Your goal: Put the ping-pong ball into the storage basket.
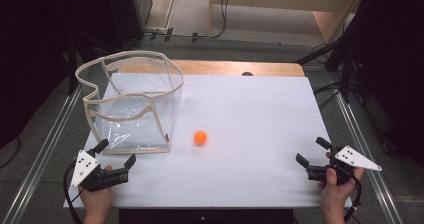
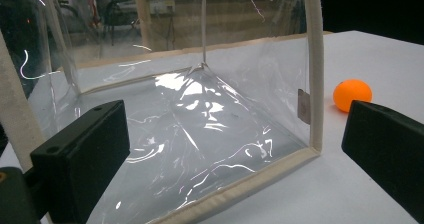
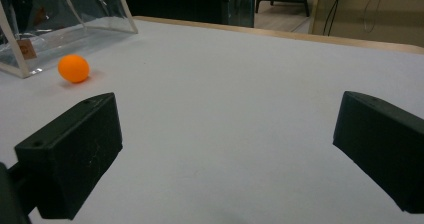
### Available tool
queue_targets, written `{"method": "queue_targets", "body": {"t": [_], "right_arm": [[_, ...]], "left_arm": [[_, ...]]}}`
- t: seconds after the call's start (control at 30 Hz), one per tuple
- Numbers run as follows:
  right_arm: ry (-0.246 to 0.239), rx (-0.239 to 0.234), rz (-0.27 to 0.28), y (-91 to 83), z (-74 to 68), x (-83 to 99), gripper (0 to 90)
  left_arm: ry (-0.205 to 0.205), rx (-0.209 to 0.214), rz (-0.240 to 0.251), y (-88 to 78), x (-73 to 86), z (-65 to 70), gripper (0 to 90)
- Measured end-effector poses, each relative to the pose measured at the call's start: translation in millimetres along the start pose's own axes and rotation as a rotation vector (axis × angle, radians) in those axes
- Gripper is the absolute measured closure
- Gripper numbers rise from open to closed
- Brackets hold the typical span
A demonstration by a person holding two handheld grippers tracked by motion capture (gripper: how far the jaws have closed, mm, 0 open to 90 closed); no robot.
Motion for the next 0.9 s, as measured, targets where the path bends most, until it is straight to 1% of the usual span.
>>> {"method": "queue_targets", "body": {"t": [0.1,0.13,0.17,0.23,0.27,0.3,0.4,0.43,0.5,0.57,0.67,0.7,0.73,0.77,0.8,0.9], "right_arm": [[-0.007,-0.007,0.001,1.3,-0.6,-1.8,0.0],[-0.032,-0.010,-0.018,2.1,-2.7,-4.1,0.0],[-0.033,-0.013,-0.020,2.1,-3.8,-4.7,0.0],[-0.047,-0.037,-0.008,3.6,-5.7,-6.5,0.0],[-0.047,-0.037,-0.008,3.6,-5.7,-6.5,0.0],[-0.060,-0.051,-0.018,5.9,-8.0,-7.8,0.0],[-0.070,-0.050,-0.026,8.2,-10.9,-9.3,0.0],[-0.072,-0.068,-0.040,10.0,-14.8,-11.5,0.0],[-0.076,-0.073,-0.050,10.9,-17.1,-12.9,0.0],[-0.097,-0.091,-0.067,13.8,-22.2,-17.4,0.0],[-0.118,-0.100,-0.101,18.7,-28.0,-24.3,0.0],[-0.119,-0.127,-0.117,22.1,-32.4,-28.7,0.0],[-0.119,-0.127,-0.117,22.1,-32.4,-28.7,0.0],[-0.118,-0.137,-0.126,23.5,-34.2,-30.0,0.0],[-0.134,-0.151,-0.145,27.3,-39.3,-33.1,0.0],[-0.153,-0.163,-0.159,31.6,-44.0,-36.1,0.0]], "left_arm": [[0.003,0.000,-0.002,-0.2,0.1,0.1,0.0],[0.004,0.000,-0.002,-0.3,0.1,0.2,0.0],[0.004,0.000,-0.003,-0.3,0.2,0.3,0.0],[0.004,0.003,-0.002,-0.6,0.3,0.7,0.0],[0.004,0.003,-0.002,-0.6,0.3,0.7,0.0],[0.005,0.003,-0.003,-0.6,0.3,0.6,0.0],[0.004,0.001,-0.005,-0.5,0.4,0.5,0.0],[0.004,0.000,-0.005,-0.4,0.4,0.6,0.0],[0.007,0.001,-0.008,-0.3,0.6,0.7,0.0],[0.011,-0.001,-0.007,-0.4,0.8,1.4,0.0],[0.019,-0.006,-0.012,0.2,1.0,2.4,0.0],[0.021,-0.006,-0.013,0.1,1.1,2.7,0.0],[0.022,-0.005,-0.014,0.1,1.2,2.7,0.0],[0.022,-0.004,-0.014,-0.2,1.2,2.8,0.0],[0.021,-0.003,-0.013,-0.4,1.2,2.8,0.0],[0.018,-0.002,-0.009,-0.9,1.2,2.4,0.0]]}}
Point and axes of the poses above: each handheld gripper's, and its own axes: y roughly forward along the jaws, x roughly out of its underside, z roughly to its right, the point moved 4 cm from there along y, roughly forward along the jaws, and after that the axes turned 2 degrees about -x, right-handed, at the moved point
